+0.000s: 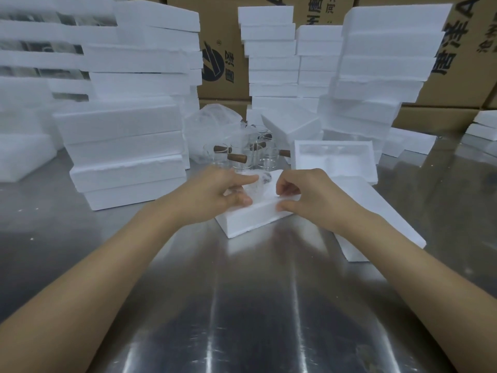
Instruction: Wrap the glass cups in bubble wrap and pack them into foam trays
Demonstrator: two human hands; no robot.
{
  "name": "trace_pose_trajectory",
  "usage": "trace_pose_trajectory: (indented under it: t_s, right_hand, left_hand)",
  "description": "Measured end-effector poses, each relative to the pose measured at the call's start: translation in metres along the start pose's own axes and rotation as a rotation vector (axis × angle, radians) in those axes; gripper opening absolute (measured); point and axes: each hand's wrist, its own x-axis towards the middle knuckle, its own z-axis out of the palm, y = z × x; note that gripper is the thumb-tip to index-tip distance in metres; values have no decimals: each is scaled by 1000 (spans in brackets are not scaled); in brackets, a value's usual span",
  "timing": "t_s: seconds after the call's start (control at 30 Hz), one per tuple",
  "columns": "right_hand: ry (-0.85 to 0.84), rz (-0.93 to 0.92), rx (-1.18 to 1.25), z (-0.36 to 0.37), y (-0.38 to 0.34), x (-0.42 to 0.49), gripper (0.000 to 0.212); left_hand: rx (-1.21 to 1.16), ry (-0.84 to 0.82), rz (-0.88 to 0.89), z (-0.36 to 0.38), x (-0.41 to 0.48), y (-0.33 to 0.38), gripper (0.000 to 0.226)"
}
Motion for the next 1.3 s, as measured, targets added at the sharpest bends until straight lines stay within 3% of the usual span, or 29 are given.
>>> trace_pose_trajectory:
  t_s: [0.17,0.27,0.33,0.4,0.5,0.63,0.8,0.93,1.1,1.23,1.3]
  right_hand:
    - [-18,6,0,-3,-3,0,16]
    - [115,15,30,-20,-4,0,17]
    - [221,111,-141,-35,2,-1,15]
    - [193,282,-352,-47,9,-4,23]
    - [-1,438,-510,-49,15,-8,41]
    - [-176,514,-332,-49,16,-7,47]
    - [-302,564,-167,-55,17,-8,41]
    - [-289,558,-173,-53,21,-8,32]
    - [-173,570,4,-65,26,-11,21]
    - [47,534,170,-82,25,-13,12]
    - [48,511,216,-91,21,-11,11]
  left_hand:
    - [-5,-23,65,6,-2,-3,54]
    - [81,-57,-11,5,-3,-8,94]
    - [127,-68,-114,1,-4,-13,123]
    - [107,-113,-208,-3,-5,-20,132]
    - [32,-173,-281,-9,-5,-28,127]
    - [-6,-138,-252,-10,-5,-31,115]
    - [-184,-104,-299,1,-3,-36,119]
    - [-211,1,-297,7,-1,-36,104]
    - [-197,113,-248,15,-1,-28,69]
    - [-130,112,-249,20,1,-33,70]
    - [-118,116,-253,21,2,-33,69]
